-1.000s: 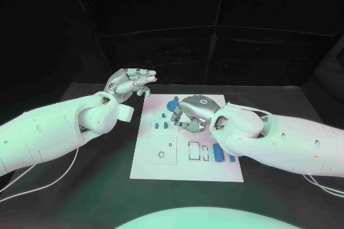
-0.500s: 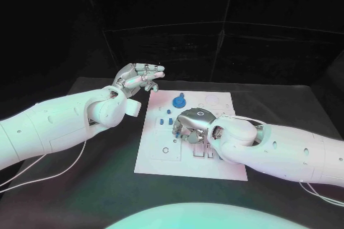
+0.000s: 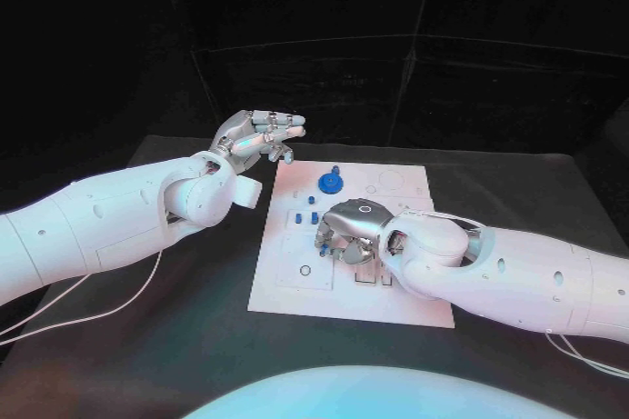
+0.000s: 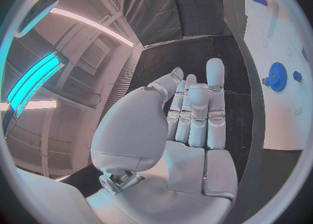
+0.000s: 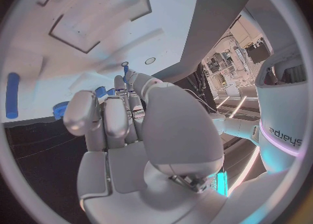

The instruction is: Assemble the parts on the task board

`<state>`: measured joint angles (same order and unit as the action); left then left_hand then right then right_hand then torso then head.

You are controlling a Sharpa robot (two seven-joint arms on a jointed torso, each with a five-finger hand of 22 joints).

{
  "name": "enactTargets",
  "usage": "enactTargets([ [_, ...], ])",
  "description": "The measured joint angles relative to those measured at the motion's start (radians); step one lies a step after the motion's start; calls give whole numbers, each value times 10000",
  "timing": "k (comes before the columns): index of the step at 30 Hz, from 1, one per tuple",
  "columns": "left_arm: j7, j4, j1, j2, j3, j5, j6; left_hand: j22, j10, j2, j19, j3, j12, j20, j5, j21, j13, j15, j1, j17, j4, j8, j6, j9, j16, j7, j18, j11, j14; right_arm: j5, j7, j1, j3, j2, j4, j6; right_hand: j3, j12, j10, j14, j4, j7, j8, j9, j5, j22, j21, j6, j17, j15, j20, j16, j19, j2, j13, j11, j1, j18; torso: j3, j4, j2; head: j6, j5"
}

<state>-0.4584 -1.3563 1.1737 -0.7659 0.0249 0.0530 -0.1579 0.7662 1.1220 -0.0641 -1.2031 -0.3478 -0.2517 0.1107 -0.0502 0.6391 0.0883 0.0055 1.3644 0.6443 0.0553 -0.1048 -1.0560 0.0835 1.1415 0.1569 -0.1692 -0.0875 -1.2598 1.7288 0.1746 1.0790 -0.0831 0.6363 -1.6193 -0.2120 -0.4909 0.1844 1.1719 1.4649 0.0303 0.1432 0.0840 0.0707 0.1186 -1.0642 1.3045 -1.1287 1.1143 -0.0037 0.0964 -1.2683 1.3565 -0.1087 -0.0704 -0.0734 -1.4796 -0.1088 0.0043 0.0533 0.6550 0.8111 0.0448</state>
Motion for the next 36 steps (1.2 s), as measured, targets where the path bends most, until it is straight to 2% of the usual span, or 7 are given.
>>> enactTargets([
  [33,23,34,0,39,0,-2,56,-13,0,0,0,0,0,0,0,0,8,0,0,-15,0,0,0,0,0,0,-1,0,0,263,11,-91,0,-329,360,361,2,-7,0,0,-1,-3,-7,-13,-10,-2,-1,4,1,0,0,0,0,-4,7,0,-4,0,1,16,7,132,96],
  [36,27,34,0,40,0,-2,68,-13,0,0,0,0,0,0,0,0,7,0,0,-14,0,0,0,0,0,0,0,0,0,295,28,-88,2,-341,362,431,2,-7,0,0,-1,-3,-7,-13,-9,-3,-1,4,1,0,0,-37,0,-54,5,0,47,0,3,15,7,145,97],
])
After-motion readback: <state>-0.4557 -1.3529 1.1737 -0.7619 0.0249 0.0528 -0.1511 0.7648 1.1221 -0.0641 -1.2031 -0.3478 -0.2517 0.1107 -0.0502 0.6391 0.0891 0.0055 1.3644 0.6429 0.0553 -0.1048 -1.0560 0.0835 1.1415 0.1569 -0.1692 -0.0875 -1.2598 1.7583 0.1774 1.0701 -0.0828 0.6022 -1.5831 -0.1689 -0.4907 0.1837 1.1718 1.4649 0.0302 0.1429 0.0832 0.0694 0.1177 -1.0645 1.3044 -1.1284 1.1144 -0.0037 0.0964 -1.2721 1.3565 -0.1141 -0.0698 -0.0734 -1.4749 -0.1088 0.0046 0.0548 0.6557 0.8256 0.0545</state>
